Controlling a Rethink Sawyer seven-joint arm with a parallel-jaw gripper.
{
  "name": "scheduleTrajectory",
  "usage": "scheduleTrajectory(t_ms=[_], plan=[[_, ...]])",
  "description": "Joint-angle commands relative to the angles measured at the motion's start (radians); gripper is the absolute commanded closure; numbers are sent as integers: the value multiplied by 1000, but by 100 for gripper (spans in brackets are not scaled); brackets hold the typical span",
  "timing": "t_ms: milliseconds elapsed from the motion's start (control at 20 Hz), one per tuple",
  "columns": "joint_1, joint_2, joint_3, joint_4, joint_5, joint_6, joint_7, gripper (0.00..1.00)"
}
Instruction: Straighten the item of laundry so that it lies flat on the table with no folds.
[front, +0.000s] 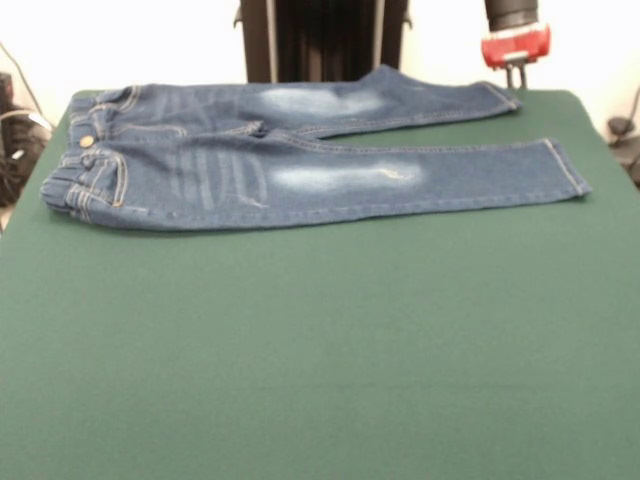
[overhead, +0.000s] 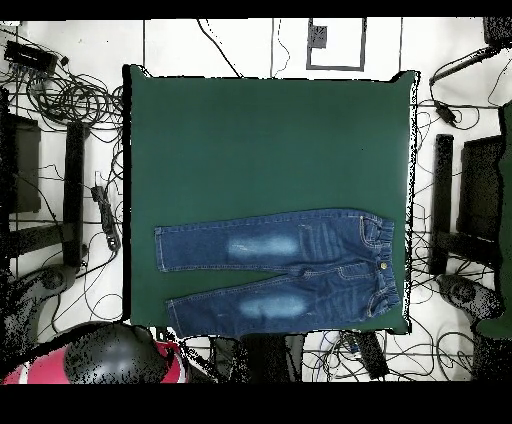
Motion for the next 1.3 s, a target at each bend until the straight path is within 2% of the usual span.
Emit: scheduleTrajectory(t_ms=[50,500,650,1050,1300], plan=[[-4,135,-28,134,24,302,90,100],[-11,107,-22,159,20,318,86,100],[-15,111,-35,160,-7,314,85,100],[-7,157,-51,157,-48,281,117,100],[21,176,-60,160,-41,231,149,100]])
